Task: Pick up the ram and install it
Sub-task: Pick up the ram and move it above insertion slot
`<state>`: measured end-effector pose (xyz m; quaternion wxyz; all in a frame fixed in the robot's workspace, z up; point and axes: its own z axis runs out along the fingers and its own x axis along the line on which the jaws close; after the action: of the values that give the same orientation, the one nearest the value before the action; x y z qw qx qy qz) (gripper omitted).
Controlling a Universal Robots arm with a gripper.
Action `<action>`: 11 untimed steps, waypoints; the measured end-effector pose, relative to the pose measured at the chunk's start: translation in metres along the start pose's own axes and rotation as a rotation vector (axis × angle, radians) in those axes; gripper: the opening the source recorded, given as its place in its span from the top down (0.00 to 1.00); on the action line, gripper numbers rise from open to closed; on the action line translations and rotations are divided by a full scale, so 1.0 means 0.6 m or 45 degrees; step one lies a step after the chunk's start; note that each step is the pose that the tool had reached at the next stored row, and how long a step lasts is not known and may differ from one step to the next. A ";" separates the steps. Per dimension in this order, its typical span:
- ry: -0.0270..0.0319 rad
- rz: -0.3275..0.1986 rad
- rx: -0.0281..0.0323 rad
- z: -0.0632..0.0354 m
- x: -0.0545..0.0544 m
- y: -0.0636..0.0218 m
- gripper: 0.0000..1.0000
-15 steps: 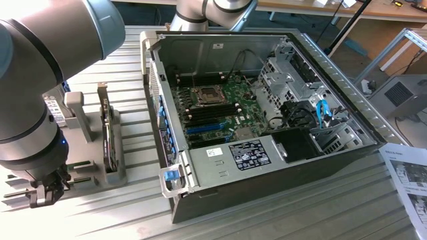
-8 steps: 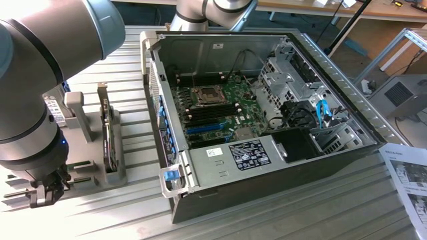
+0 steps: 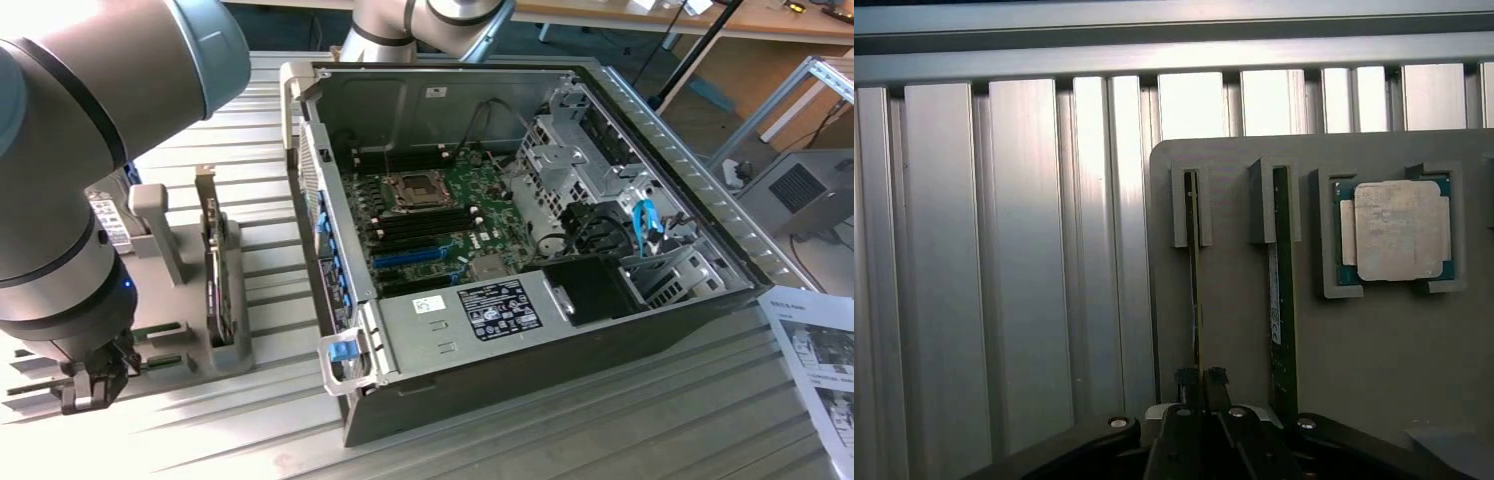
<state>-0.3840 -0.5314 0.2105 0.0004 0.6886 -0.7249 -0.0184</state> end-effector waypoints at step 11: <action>-0.0001 0.000 0.0001 -0.004 0.000 0.000 0.88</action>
<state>-0.3838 -0.5313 0.2130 0.0003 0.6885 -0.7250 -0.0184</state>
